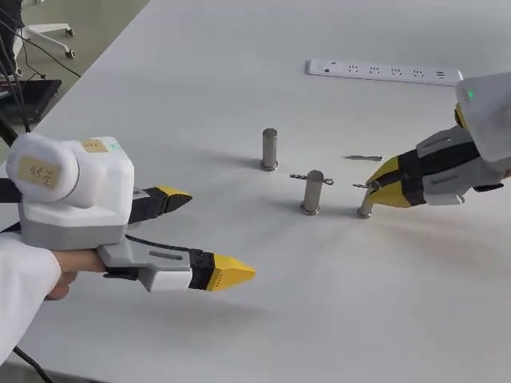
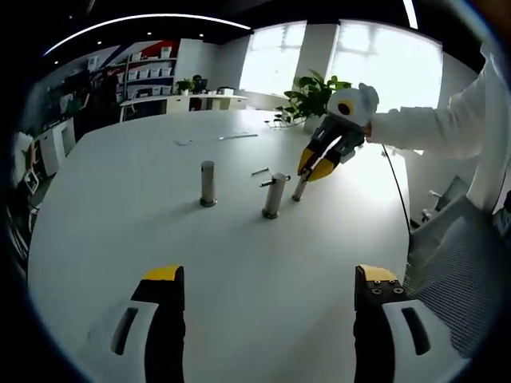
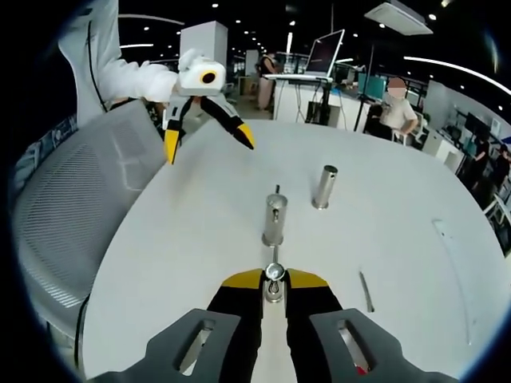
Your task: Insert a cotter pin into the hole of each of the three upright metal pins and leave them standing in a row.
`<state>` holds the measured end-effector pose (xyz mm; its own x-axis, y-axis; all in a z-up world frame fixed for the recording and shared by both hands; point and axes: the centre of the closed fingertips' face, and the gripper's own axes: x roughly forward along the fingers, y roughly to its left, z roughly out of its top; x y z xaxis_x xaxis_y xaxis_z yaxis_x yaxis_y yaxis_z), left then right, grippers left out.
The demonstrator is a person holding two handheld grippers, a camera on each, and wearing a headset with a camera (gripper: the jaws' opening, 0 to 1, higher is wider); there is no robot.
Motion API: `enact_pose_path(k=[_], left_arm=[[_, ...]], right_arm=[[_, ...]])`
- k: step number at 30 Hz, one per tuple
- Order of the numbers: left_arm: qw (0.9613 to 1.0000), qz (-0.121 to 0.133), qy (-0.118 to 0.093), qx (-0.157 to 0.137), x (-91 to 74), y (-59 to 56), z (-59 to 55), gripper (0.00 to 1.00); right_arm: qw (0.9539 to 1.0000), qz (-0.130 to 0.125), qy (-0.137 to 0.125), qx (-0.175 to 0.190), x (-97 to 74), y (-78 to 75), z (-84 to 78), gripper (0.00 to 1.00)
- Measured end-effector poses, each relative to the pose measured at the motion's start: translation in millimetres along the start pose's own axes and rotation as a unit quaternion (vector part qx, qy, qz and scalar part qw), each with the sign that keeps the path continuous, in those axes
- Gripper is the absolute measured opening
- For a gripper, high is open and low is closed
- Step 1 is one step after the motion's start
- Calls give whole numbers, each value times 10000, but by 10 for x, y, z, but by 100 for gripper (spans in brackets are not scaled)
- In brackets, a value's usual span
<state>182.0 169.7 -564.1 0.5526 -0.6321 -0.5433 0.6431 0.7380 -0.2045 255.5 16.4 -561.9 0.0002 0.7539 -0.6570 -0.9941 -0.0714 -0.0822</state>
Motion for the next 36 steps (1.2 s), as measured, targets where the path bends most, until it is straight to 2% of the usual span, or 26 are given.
enact_pose_path(k=[8, 12, 16, 20, 25, 27, 29, 31, 33, 36], left_arm=[[9999, 24, 79, -95, -15, -10, -64, 89], [9997, 4, -65, -222, -9, -23, -24, 92], [9995, -20, -115, -277, -19, -49, -11, 92], [9996, -40, -80, -282, -28, -84, -33, 93], [9995, -56, -103, -295, -47, -112, -27, 95], [9994, -74, -126, -301, -52, -125, -13, 96], [9994, -83, -149, -293, -52, -136, 1, 96], [9994, -87, -183, -280, -49, -145, 18, 98], [9994, -100, -221, -263, -42, -156, 38, 99], [9993, -156, -245, -233, -37, -187, 57, 99]], right_arm=[[9999, 68, -89, 82, -4, -11, 12, 4], [9998, 109, -129, 99, -8, -8, 6, 4], [9998, 126, -90, 141, -1, -16, -22, 5], [9999, 106, -66, 101, 13, -15, -45, 16], [9997, 30, -142, 203, -35, -21, -5, 22], [9996, 15, -127, 247, -54, 13, 13, 29], [9996, -7, -137, 252, -69, 54, 34, 44], [9995, -60, -158, 260, -97, 103, 60, 49], [9987, -240, -246, 384, -136, 103, 105, 50], [9965, -365, -468, 593, -202, 146, 184, 56]])
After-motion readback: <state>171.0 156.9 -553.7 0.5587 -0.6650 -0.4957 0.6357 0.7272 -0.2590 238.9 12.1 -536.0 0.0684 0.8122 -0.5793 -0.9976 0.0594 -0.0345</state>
